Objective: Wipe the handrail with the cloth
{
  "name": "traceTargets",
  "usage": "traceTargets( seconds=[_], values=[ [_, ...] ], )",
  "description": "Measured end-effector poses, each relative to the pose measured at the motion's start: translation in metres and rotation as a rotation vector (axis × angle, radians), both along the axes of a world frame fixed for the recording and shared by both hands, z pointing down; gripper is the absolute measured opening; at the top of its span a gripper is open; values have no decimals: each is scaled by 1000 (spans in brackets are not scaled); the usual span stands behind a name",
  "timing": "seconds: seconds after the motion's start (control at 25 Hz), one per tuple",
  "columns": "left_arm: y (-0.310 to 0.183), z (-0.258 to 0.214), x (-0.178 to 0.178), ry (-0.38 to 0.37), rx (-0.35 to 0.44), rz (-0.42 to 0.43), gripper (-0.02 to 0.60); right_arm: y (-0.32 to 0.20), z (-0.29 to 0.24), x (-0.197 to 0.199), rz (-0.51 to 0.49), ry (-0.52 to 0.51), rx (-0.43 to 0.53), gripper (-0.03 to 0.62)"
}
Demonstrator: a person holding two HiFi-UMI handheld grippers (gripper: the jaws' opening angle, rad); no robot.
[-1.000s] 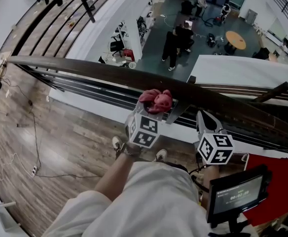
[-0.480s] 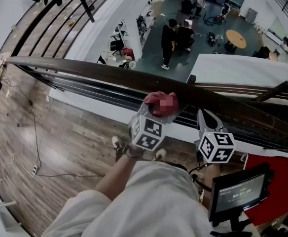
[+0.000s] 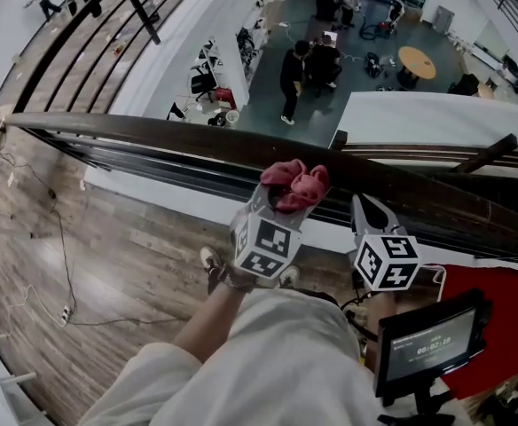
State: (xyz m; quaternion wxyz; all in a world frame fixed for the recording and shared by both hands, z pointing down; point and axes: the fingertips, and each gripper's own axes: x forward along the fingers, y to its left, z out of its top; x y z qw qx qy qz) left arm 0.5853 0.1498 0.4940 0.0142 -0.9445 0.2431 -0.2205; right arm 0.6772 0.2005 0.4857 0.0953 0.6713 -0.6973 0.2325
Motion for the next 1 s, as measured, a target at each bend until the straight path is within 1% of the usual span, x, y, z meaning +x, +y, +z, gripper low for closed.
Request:
traceTargets(
  seconds=[0.08, 0.28, 0.4, 0.56, 0.68, 0.8, 0.88, 1.0],
  values=[
    [-5, -11, 5, 11, 31, 10, 130, 1, 0, 0, 5, 0, 0, 3],
    [-17, -20, 18, -29, 66, 22, 130, 2, -1, 1, 14, -4, 5, 3],
    [-17, -20, 20, -27, 58, 15, 131, 4, -1, 4, 18, -3, 8, 3],
    [-22, -26, 22, -15, 19, 5, 132, 4, -4, 1, 17, -5, 10, 3],
    [-26, -30, 26, -24, 14, 3, 132, 5, -7, -3, 9, -6, 14, 3],
    [-32, -31, 30, -51, 10, 12, 132, 5, -8, -8, 0, -7, 17, 3],
    [-39, -32, 30, -82, 9, 14, 132, 4, -7, -11, -1, -8, 16, 3],
    [-53, -32, 30, -131, 36, -1, 132, 6, -6, -12, 2, -12, 14, 3]
  ],
)
